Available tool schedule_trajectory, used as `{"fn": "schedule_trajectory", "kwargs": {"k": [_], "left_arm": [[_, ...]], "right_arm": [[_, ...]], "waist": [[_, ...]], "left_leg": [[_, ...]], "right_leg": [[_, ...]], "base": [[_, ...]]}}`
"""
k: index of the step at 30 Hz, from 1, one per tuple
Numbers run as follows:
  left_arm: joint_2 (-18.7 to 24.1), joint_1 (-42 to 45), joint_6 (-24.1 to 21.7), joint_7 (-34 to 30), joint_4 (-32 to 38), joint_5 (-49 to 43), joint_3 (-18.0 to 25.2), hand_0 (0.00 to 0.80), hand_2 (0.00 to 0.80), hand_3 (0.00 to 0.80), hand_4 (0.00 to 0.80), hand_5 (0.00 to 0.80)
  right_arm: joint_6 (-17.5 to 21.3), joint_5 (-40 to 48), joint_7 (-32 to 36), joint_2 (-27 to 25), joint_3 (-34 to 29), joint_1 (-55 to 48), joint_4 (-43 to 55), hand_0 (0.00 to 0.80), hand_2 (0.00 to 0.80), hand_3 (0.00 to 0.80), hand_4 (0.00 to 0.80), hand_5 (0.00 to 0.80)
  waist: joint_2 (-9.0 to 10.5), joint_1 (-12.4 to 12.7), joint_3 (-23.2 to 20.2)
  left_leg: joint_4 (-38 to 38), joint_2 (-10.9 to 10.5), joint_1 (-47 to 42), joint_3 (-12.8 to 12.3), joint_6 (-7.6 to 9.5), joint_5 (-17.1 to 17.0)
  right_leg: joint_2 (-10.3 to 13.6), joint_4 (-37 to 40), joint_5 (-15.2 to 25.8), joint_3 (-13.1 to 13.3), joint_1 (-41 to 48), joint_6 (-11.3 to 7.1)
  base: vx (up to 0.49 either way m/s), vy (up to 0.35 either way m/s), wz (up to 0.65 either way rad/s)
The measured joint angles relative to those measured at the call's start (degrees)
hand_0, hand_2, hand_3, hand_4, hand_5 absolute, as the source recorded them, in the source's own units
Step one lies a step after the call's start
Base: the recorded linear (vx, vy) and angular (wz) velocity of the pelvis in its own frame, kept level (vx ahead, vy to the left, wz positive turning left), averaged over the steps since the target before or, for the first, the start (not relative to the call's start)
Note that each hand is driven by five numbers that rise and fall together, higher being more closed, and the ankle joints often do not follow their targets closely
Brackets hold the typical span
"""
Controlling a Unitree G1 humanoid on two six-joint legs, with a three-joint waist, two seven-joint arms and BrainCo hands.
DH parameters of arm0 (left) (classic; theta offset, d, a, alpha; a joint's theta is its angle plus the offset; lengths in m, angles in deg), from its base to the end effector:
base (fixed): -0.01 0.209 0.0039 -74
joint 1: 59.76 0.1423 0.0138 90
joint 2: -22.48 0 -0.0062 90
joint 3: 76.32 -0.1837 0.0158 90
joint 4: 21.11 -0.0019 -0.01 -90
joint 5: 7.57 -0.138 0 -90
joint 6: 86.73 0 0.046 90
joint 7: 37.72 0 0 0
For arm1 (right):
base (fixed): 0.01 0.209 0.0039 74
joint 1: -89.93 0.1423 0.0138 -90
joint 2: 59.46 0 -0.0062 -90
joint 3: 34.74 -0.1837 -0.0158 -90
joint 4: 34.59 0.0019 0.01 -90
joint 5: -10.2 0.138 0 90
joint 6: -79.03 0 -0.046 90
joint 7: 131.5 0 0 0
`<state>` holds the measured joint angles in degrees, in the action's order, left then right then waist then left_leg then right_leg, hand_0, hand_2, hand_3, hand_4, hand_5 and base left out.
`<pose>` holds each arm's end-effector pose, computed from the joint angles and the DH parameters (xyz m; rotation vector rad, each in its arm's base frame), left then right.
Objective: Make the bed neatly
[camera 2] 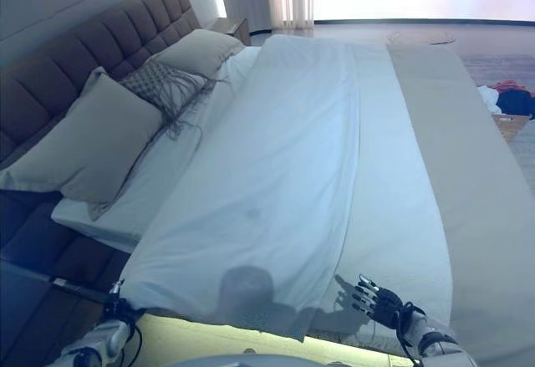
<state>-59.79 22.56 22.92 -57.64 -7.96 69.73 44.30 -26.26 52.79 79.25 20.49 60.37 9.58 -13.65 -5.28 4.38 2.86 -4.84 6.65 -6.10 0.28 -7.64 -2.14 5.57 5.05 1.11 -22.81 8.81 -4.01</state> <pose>0.0978 0.3000 -0.0818 -1.4713 0.4218 0.7851 0.1276 -0.2895 -0.0766 0.5834 1.0119 -0.0526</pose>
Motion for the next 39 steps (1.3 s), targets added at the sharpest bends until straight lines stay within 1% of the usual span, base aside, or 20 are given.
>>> {"fn": "schedule_trajectory", "kwargs": {"k": [2,4,7,8,10,11,12,13,15,17,19,22,23,25,28,30,32,35,38,39], "left_arm": [[0.0,-0.2,0.0,-1.1,-0.1,0.0,0.0,0.800,0.800,0.800,0.800,0.800],[-0.1,-1.6,0.0,-2.3,-0.2,0.0,-0.2,0.800,0.800,0.800,0.800,0.800],[-0.2,-5.4,-0.1,-3.0,-0.1,0.1,-1.1,0.800,0.800,0.800,0.800,0.800],[-0.1,-6.7,-0.4,-2.9,0.4,1.0,-2.9,0.800,0.800,0.800,0.800,0.800],[0.1,-9.0,-0.4,-2.5,1.5,2.5,-4.8,0.800,0.800,0.800,0.800,0.800],[0.3,-9.8,-0.6,-2.5,2.1,3.2,-5.5,0.722,0.722,0.722,0.722,0.722],[0.7,-10.6,-1.0,-2.4,2.1,3.8,-6.6,0.467,0.467,0.467,0.467,0.467],[1.2,-11.5,-1.2,-2.0,2.1,5.0,-7.7,0.000,0.000,0.000,0.000,0.000],[1.8,-12.9,-2.5,-0.9,2.1,7.9,-8.6,0.000,0.000,0.000,0.000,0.000],[2.7,-13.5,-4.3,-0.2,2.2,10.4,-9.2,0.000,0.000,0.000,0.000,0.000],[3.5,-12.7,-5.4,0.3,2.3,12.1,-9.2,0.000,0.000,0.000,0.000,0.000],[4.3,-10.8,-5.8,0.8,2.4,12.5,-9.2,0.000,0.000,0.000,0.000,0.000],[4.2,-10.3,-5.9,0.8,2.3,12.6,-9.2,0.000,0.000,0.000,0.000,0.000],[4.1,-7.6,-6.4,0.8,2.4,14.2,-9.3,0.000,0.000,0.000,0.000,0.000],[3.4,-4.2,-6.6,0.8,2.4,14.7,-10.4,0.000,0.000,0.000,0.000,0.000],[1.8,-3.3,-6.6,0.5,2.3,14.7,-10.4,0.000,0.000,0.000,0.000,0.000],[0.5,-2.8,-6.5,-0.6,2.3,14.7,-10.4,0.000,0.000,0.000,0.000,0.000],[-0.8,-1.3,-6.4,-3.2,2.4,14.7,-10.5,0.000,0.000,0.000,0.000,0.000],[-2.1,0.3,-6.6,-8.3,4.7,14.6,-13.2,0.000,0.000,0.000,0.000,0.000],[-2.9,0.8,-7.1,-9.8,7.4,14.6,-14.9,0.000,0.000,0.000,0.000,0.000]], "right_arm": [[0.0,-0.5,0.0,0.0,0.1,0.0,0.0,0.000,0.000,0.000,0.000,0.000],[0.0,-0.7,-0.2,-0.3,0.1,0.0,0.0,0.000,0.000,0.000,0.000,0.000],[0.4,-0.6,-0.7,-0.4,0.6,1.0,-0.1,0.000,0.000,0.000,0.000,0.000],[1.0,-0.2,-0.9,-0.4,1.3,1.7,-0.1,0.000,0.000,0.000,0.000,0.000],[1.7,0.5,-1.3,-0.3,3.2,2.9,0.0,0.000,0.000,0.000,0.000,0.000],[2.1,1.3,-1.4,-0.1,4.4,3.9,0.0,0.000,0.000,0.000,0.000,0.000],[2.6,2.0,-1.5,0.1,5.2,4.9,0.0,0.000,0.000,0.000,0.000,0.000],[2.9,2.8,-1.8,0.3,5.7,6.1,0.0,0.000,0.000,0.000,0.000,0.000],[3.0,4.2,-2.5,0.4,6.6,8.8,0.8,0.000,0.000,0.000,0.000,0.000],[2.8,4.7,-3.2,0.2,6.8,11.4,2.5,0.000,0.000,0.000,0.000,0.000],[2.4,5.4,-4.2,0.1,6.8,14.0,4.1,0.000,0.000,0.000,0.000,0.000],[1.2,5.4,-4.6,-0.2,6.8,16.1,6.2,0.000,0.000,0.000,0.000,0.000],[0.9,5.3,-4.6,-0.4,6.8,16.5,6.5,0.000,0.000,0.000,0.000,0.000],[0.0,5.3,-4.6,-0.4,6.8,17.0,7.3,0.000,0.000,0.000,0.000,0.000],[-0.2,5.0,-4.6,-0.4,6.8,17.0,7.5,0.000,0.000,0.000,0.000,0.000],[-0.3,4.4,-4.4,-0.4,6.8,16.5,7.5,0.000,0.000,0.000,0.000,0.000],[-0.7,4.0,-4.1,-0.4,6.8,15.8,8.0,0.000,0.000,0.000,0.000,0.000],[-1.1,4.0,-3.8,-0.4,6.8,15.4,8.4,0.000,0.000,0.000,0.000,0.000],[-1.4,4.0,-3.8,-0.4,6.8,14.9,9.4,0.000,0.000,0.000,0.000,0.000],[-1.3,3.9,-3.8,-0.4,6.8,14.8,9.5,0.000,0.000,0.000,0.000,0.000]], "waist": [[0.45,0.1,0.2],[1.21,0.6,0.8],[2.50,1.8,3.6],[2.77,2.0,4.9],[3.82,3.1,6.9],[4.57,3.4,7.9],[5.28,3.7,8.9],[5.90,4.1,9.9],[6.75,4.4,12.6],[7.02,4.6,15.8],[6.86,5.5,18.8],[7.16,7.2,22.4],[7.23,7.7,22.9],[7.40,7.7,23.0],[7.58,7.8,23.2],[7.72,7.7,23.3],[8.04,7.7,23.6],[8.48,7.7,23.6],[8.50,7.7,23.5],[8.51,7.7,23.5]], "left_leg": [[0.6,-0.2,1.1,0.3,-0.02,0.0],[1.4,-0.3,2.4,1.3,-0.02,0.0],[3.4,-0.3,4.6,2.8,-0.32,0.2],[3.9,-0.1,5.5,3.2,-0.40,0.3],[5.1,0.6,7.7,3.2,-0.41,0.3],[6.1,0.9,9.0,3.2,-0.49,0.3],[6.9,1.1,9.9,3.2,-0.61,0.4],[7.8,1.4,10.8,3.2,-0.86,0.6],[9.8,1.5,12.7,3.1,-1.10,0.8],[12.9,1.4,15.0,3.1,-1.15,0.9],[16.7,1.5,18.0,3.1,-0.08,2.2],[23.4,0.4,21.5,3.0,0.87,4.8],[25.4,-0.1,22.5,2.8,1.25,5.7],[29.4,-0.8,25.3,2.5,2.01,7.0],[32.8,-1.3,27.9,1.6,3.25,8.6],[33.8,-1.9,28.9,1.4,3.51,8.8],[33.9,-2.2,29.1,1.3,3.75,8.6],[33.9,-2.2,29.1,1.3,3.78,8.6],[33.7,-2.2,29.0,1.3,3.95,8.5],[33.7,-2.2,29.0,1.2,4.05,8.4]], "right_leg": [[0.2,0.0,0.0,-0.3,-0.6,-0.04],[0.1,-0.1,0.0,-1.2,-1.0,0.01],[-0.3,-0.1,-0.2,-2.9,-1.1,0.27],[-0.6,-0.3,-0.3,-3.4,-1.3,0.53],[-1.5,-1.0,-0.7,-4.5,-2.5,1.23],[-1.7,-1.6,-1.0,-5.0,-3.3,1.63],[-1.9,-2.2,-1.3,-5.2,-3.8,1.90],[-1.9,-3.1,-1.7,-5.3,-4.6,2.17],[-1.6,-5.7,-2.9,-5.3,-6.0,2.36],[-0.4,-10.5,-5.2,-5.3,-8.2,2.35],[1.0,-16.5,-8.0,-5.2,-11.0,2.44],[4.5,-26.2,-12.3,-4.5,-15.3,2.30],[5.6,-28.8,-13.4,-4.1,-16.4,2.12],[7.3,-32.9,-14.9,-3.5,-18.8,2.05],[8.8,-36.5,-15.7,-2.2,-21.6,1.87],[9.7,-37.8,-15.8,-1.5,-22.9,1.67],[10.2,-38.3,-15.8,-1.3,-23.2,1.64],[10.2,-38.3,-15.9,-1.2,-23.2,1.40],[10.2,-38.3,-15.7,-1.2,-23.2,1.49],[10.2,-38.3,-15.7,-1.2,-23.2,1.46]], "base": [[-0.092,0.081,0.09],[-0.103,0.004,0.21],[-0.176,-0.081,0.32],[-0.190,-0.101,0.39],[-0.200,-0.093,0.32],[-0.217,-0.054,0.23],[-0.213,0.000,0.16],[-0.202,0.036,0.08],[-0.209,0.075,0.18],[-0.178,0.100,0.40],[-0.150,0.127,0.34],[-0.130,0.174,0.13],[-0.111,0.164,0.13],[-0.084,0.111,0.10],[-0.051,0.074,-0.05],[-0.034,0.046,-0.05],[-0.011,0.016,0.01],[0.031,-0.011,0.00],[0.029,-0.035,0.01],[0.017,-0.038,0.01]]}}
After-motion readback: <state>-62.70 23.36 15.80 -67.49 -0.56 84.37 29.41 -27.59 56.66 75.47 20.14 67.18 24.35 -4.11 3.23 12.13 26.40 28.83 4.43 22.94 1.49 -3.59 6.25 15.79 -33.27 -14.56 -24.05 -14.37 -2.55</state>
